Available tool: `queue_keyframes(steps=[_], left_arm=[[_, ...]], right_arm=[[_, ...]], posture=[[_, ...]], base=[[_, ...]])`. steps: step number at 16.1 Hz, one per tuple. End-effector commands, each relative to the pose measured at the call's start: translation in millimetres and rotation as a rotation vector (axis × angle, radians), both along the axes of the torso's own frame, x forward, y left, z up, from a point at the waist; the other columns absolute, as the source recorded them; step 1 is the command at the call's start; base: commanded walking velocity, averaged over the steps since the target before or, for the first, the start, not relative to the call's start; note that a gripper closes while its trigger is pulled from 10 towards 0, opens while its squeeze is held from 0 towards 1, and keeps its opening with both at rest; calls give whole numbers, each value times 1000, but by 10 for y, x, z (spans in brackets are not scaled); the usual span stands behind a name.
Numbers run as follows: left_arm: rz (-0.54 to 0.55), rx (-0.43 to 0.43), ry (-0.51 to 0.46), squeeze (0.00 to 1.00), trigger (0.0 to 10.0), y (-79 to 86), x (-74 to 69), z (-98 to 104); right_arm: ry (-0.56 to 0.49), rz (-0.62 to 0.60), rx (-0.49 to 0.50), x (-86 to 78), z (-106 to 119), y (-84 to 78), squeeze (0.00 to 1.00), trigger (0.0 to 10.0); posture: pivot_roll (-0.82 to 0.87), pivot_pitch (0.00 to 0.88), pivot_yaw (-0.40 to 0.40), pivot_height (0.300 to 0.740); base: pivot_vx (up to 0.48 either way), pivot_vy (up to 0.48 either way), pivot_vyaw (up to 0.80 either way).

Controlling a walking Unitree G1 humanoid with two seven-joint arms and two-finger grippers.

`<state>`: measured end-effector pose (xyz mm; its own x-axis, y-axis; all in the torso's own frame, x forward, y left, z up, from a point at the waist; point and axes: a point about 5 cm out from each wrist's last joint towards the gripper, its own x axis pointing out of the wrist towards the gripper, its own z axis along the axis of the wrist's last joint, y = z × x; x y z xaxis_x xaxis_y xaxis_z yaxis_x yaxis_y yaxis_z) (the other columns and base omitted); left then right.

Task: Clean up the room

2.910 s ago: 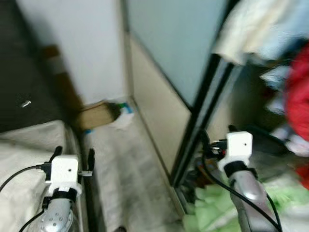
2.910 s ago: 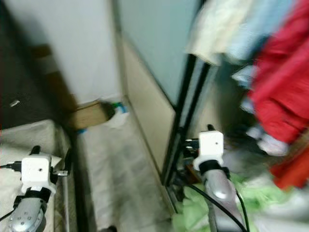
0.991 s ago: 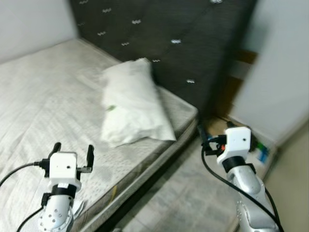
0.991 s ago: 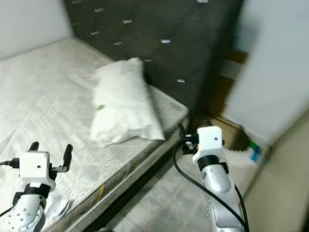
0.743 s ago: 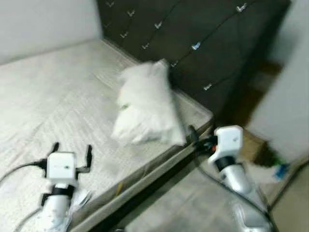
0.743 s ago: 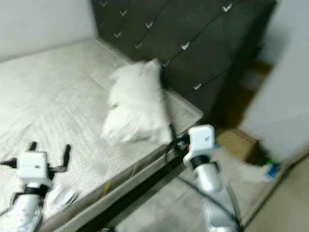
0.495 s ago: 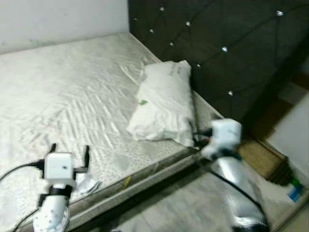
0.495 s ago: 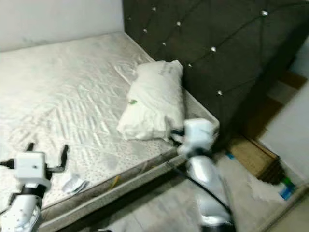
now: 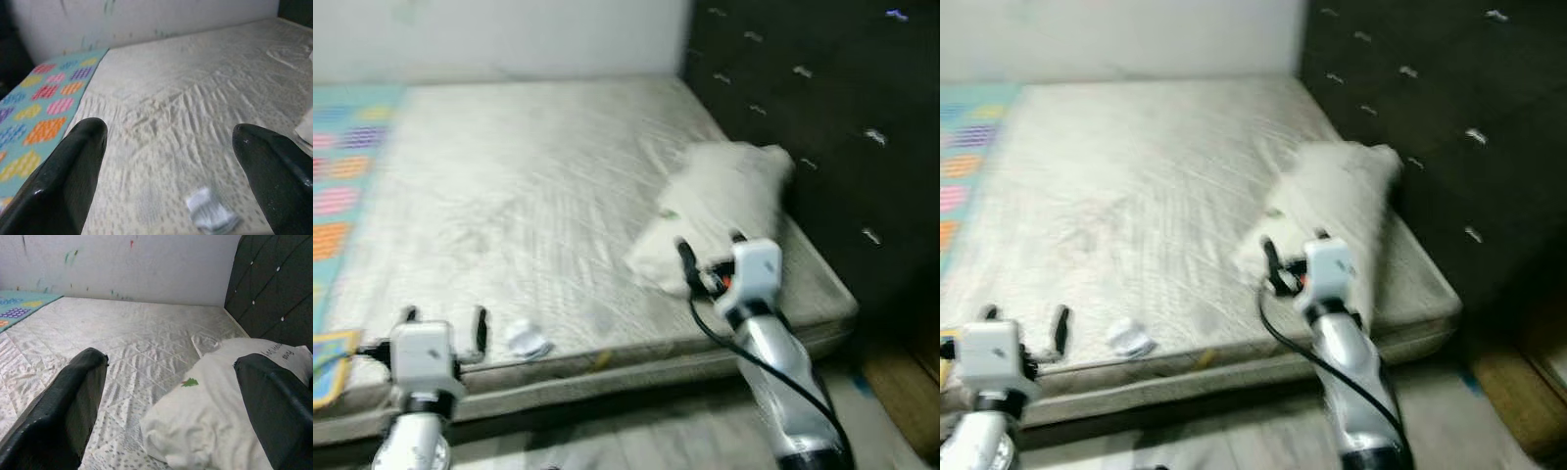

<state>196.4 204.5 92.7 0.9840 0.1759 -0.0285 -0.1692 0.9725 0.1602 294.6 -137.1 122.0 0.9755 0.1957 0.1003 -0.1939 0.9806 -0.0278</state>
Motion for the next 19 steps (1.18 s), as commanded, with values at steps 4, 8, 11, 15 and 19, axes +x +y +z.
queue_keyframes(steps=[4,8,11,15,19], left_arm=[[-56,0,-9,0,10000,-27,47,59],[-86,-28,-14,0,10000,-61,56,66],[-92,-26,-13,0,10000,-60,64,61],[-98,-25,-14,0,10000,-60,76,65],[-102,-26,-16,0,10000,-62,81,70]], right_arm=[[-2,-4,24,-8,11,-28,0,10000],[-4,4,13,-8,19,-24,0,10000],[-3,5,13,-4,11,-20,0,10000],[-6,10,12,4,17,-7,0,10000],[-6,8,9,5,15,-11,0,10000]], posture=[[32,104,-93,740],[31,101,-95,740],[29,92,-95,740],[32,92,-96,740],[30,95,-96,740]], base=[[0,0,198],[0,0,0],[167,0,0],[266,0,0],[291,0,0]])
